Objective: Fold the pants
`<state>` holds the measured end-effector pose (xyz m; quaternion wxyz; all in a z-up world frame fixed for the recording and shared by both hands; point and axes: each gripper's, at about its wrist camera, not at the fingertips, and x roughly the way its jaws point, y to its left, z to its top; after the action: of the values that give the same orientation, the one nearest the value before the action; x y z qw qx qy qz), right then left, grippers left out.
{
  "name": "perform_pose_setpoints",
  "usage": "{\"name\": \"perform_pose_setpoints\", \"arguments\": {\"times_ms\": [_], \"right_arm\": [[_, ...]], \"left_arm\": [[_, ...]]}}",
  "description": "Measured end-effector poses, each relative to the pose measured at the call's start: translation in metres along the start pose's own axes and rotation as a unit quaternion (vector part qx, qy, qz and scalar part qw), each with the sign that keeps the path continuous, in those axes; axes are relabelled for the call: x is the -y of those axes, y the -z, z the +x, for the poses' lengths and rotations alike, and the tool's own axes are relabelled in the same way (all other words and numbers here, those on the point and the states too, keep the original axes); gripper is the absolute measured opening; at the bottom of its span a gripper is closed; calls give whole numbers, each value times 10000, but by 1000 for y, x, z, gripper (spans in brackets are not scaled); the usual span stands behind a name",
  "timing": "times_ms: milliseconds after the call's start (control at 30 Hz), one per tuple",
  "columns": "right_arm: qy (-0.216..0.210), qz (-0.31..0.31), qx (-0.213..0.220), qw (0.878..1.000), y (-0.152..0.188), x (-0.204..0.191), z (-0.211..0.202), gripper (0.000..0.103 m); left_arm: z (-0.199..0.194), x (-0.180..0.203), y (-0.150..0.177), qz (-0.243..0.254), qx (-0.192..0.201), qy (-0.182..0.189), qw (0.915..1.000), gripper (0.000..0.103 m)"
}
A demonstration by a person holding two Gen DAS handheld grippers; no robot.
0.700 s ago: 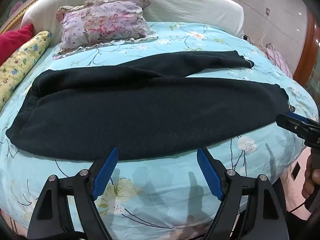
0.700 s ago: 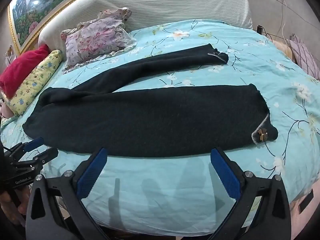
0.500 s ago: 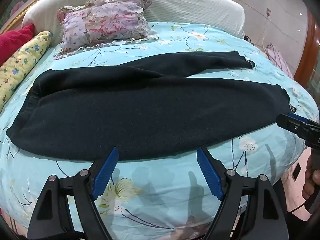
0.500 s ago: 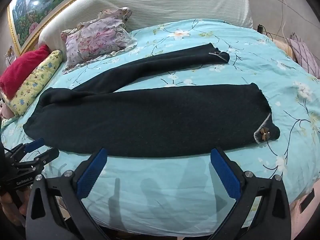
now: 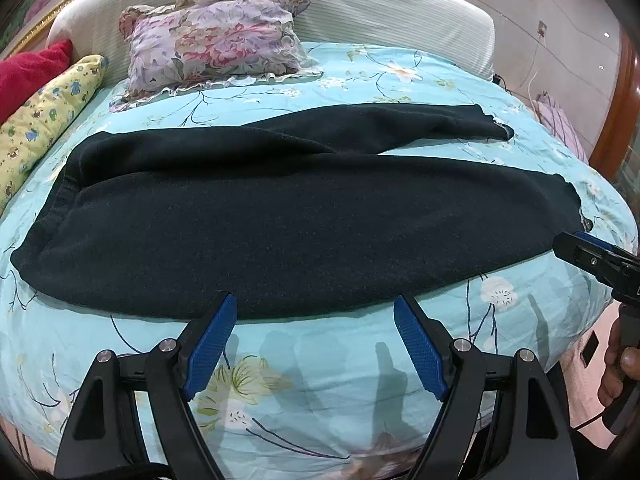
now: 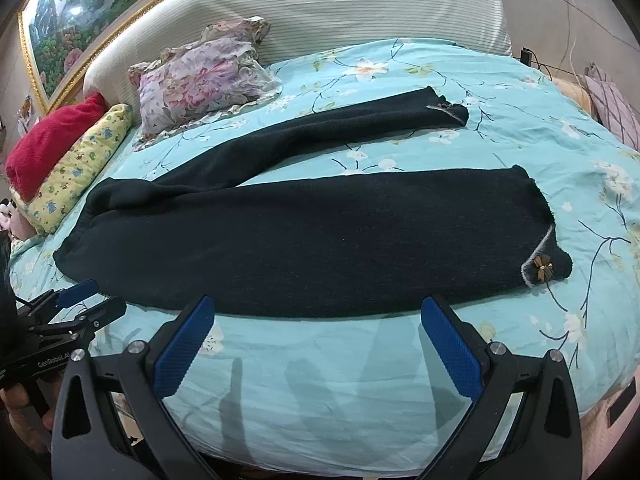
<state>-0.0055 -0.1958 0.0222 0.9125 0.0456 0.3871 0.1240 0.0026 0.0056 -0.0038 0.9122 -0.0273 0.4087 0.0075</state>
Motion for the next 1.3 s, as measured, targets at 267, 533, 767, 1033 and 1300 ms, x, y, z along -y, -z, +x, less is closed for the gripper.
{"name": "perform_pose_setpoints", "arguments": {"times_ms": [267,533,767,1033,1300], "right_arm": [[-50,-21,22,10000,1,-3,2,103],[-126,29,93,9999,0,-3,2,103],[-133,29,90,9999,-1,-5,3,103],[-129,27,84,9999,-1,-8,4,103],[-144,23,76,9999,-2,-12,5,103]], "left_arm": [[3,-1,0,-62,-21,14,10000,81],[6,-4,-3,-118,-36,11,9999,81],[6,-4,-5,-123,-41,3,9999,81],[8,-3,-6,-134,-44,16,9999,81],[9,-3,-7,-161,-63,35,9998,81]]}}
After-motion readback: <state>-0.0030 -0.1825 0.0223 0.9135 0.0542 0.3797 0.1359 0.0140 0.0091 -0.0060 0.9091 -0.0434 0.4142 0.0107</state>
